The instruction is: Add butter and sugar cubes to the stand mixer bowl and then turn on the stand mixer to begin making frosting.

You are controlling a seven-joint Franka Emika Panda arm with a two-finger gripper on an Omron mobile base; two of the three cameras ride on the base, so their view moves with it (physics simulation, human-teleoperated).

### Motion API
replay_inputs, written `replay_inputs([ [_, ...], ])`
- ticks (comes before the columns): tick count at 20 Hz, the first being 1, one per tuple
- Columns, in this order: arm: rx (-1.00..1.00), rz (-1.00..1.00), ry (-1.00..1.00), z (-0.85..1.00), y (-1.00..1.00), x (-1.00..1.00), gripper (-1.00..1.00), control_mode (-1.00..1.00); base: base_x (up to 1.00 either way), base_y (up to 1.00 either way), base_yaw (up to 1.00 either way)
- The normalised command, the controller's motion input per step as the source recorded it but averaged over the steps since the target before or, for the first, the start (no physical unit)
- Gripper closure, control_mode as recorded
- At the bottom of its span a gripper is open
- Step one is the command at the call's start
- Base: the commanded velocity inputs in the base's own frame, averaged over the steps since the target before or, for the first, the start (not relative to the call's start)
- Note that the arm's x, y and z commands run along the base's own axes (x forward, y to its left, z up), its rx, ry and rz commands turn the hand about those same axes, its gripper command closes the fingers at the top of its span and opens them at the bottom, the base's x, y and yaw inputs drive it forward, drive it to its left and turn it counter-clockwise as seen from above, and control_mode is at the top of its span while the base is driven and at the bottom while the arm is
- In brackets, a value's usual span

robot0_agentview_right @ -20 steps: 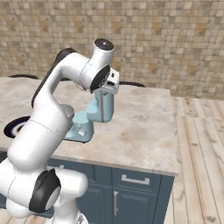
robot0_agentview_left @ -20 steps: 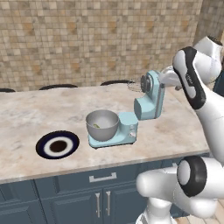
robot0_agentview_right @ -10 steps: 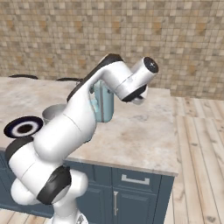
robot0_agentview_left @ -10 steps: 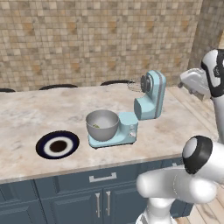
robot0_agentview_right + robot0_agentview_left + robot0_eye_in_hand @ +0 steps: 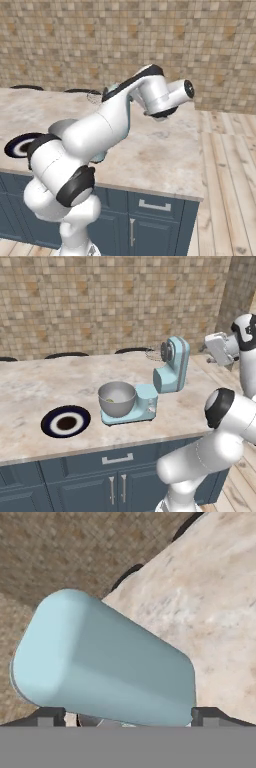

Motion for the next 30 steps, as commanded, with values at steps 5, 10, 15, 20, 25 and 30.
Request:
replay_inputs([
  [5, 0.15, 0.05, 0.0, -0.13, 0.32, 0.14, -1.0, -1.0, 0.0, 0.0, 0.0],
  [10, 0.09, 0.1, 0.0, -0.05, 0.64, 0.15, -1.0, -1.0, 0.0, 0.0, 0.0],
  [15, 0.07, 0.12, 0.0, 0.0, 0.64, 0.03, -1.0, -1.0, 0.0, 0.0, 0.0],
  [20, 0.01, 0.11, 0.0, -0.01, 0.85, 0.0, -1.0, -1.0, 0.0, 0.0, 0.0],
  [25, 0.0, 0.14, 0.03, -0.25, 1.0, 0.0, -1.0, -1.0, 0.0, 0.0, 0.0],
  [30, -0.01, 0.16, 0.02, -0.44, 1.0, 0.0, -1.0, -1.0, 0.0, 0.0, 0.0],
])
